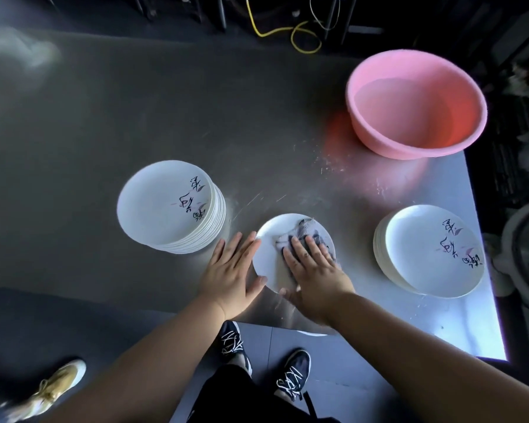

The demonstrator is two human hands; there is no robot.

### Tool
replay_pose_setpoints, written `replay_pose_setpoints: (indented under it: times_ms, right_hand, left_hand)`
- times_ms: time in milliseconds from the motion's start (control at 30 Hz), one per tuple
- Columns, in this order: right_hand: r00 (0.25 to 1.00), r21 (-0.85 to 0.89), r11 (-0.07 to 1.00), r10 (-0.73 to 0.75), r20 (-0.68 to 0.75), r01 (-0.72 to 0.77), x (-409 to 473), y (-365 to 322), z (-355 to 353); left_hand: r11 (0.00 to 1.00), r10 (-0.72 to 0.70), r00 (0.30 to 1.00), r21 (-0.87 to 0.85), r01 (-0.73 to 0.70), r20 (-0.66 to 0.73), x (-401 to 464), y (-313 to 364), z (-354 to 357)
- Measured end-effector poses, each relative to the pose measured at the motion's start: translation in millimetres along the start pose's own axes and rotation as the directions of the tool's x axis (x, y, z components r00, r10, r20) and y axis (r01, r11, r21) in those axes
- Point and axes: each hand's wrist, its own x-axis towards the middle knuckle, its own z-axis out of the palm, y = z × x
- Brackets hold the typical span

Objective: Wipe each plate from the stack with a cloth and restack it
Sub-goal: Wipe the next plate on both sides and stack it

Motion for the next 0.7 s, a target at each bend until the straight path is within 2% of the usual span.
replay_pose_setpoints:
  times_ms: [133,200,400,500,567,700]
  right_hand:
    - [0.988,-0.071,0.985,-0.155,0.0,0.155,-42.0,-6.7,26.4]
    - [0.989,-0.084,0.985,-0.15,-0.003,0.149,-40.7,0.4,27.1]
    - [0.998,-0.024,0.998,0.06,0.002,-0.06,-8.1,10.2,1.1]
    - [1.0,-0.018,1.0,0.016,-0.01,-0.016,-38.3,2.6,15.2]
    - [0.996,-0.031,0.999,-0.025,-0.086,0.022,-59.6,3.7,29.0]
    - [0.992,0.01,0.998,0.056,-0.114,-0.056,-39.8,27.5,14.6]
  left_hand:
    - [1.0,0.006,1.0,-0.018,-0.006,-0.027,0.3,-0.8,2.5]
    - [1.0,0.009,0.999,-0.016,-0.01,-0.036,0.3,-1.1,3.2]
    - [1.0,-0.006,1.0,-0.007,0.006,-0.013,0.6,-0.6,1.8]
    - [1.0,-0.006,1.0,-0.014,0.006,-0.011,0.8,-0.5,1.5]
    - [1.0,0.002,1.0,-0.016,-0.003,-0.026,1.1,-0.5,2.0]
    - [1.0,0.011,0.999,-0.013,-0.012,-0.043,1.4,-0.6,1.6]
